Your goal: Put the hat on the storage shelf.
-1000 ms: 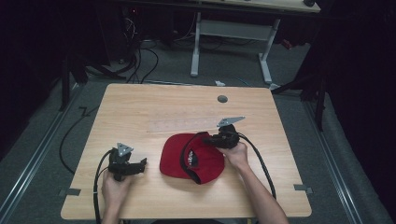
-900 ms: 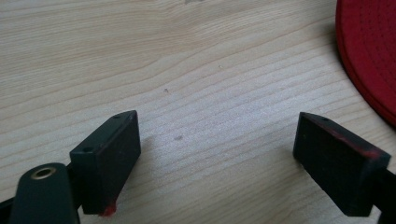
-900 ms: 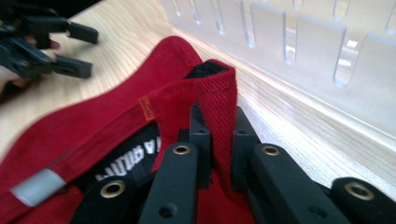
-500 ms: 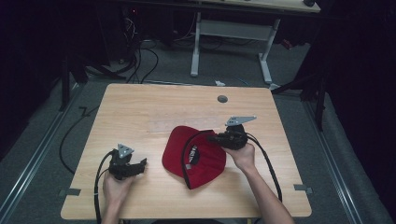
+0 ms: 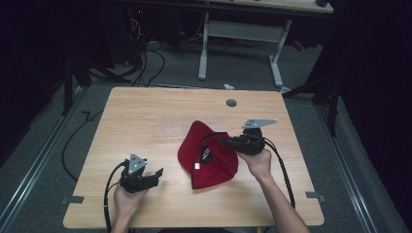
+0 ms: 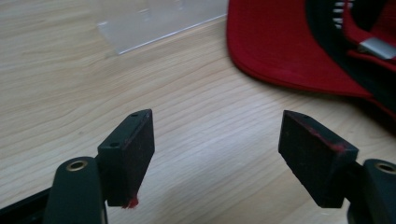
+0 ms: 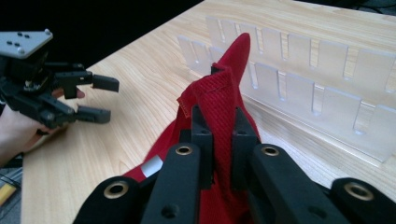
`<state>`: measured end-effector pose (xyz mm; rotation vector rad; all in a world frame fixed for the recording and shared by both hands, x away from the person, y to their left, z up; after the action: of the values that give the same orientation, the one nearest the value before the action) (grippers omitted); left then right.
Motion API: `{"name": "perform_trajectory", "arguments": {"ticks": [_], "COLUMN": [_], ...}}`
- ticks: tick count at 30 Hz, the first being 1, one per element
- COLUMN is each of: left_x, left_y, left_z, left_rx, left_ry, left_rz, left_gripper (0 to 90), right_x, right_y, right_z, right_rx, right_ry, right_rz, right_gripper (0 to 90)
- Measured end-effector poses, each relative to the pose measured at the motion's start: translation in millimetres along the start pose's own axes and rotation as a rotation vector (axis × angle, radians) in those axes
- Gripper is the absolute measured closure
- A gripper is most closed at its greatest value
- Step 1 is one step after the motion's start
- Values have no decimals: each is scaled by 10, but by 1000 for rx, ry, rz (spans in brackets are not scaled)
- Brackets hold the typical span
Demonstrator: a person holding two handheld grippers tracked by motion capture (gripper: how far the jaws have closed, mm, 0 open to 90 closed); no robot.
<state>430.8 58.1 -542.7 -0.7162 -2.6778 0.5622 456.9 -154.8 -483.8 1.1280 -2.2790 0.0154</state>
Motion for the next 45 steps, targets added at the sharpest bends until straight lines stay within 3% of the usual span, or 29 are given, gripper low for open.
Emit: {"name": "perform_trajectory", "arguments": {"ticks": [6,11,18,26,32,39,45], "left_x": [-8,-87,-239,-396,-453,-451,-412], "left_y": [-243,-349,-477,-499,-495,-568,-627], "left_z": [93,200,243,217,213,167,138], "left_rx": [-48,-121,-170,-173,-149,-136,-154], "left_ry": [14,45,52,51,40,2,-17], "left_rz": [49,50,68,83,101,146,176], "left_gripper": [247,225,205,189,197,196,181], "right_x": [85,187,360,542,625,622,583], "right_y": [70,137,203,240,310,497,615], "right_z": [-42,-93,-177,-234,-287,-366,-400], "right_rx": [-11,-12,-14,-24,-9,10,6], "right_ry": [-16,-38,-80,-116,-124,-125,-123], "right_rz": [-21,-39,-65,-101,-129,-210,-273], "right_gripper": [850,850,851,851,852,851,851]}}
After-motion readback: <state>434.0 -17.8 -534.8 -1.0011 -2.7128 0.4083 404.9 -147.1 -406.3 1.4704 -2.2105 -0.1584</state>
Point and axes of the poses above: each handheld gripper's, and its own axes: x roughly backward along the jaws, z roughly out of its underside, y roughly to its left, the point moved 10 cm from there along -x, roughly forward along the jaws, and after that the axes turned 3 degrees about z, right-handed, at the moved point
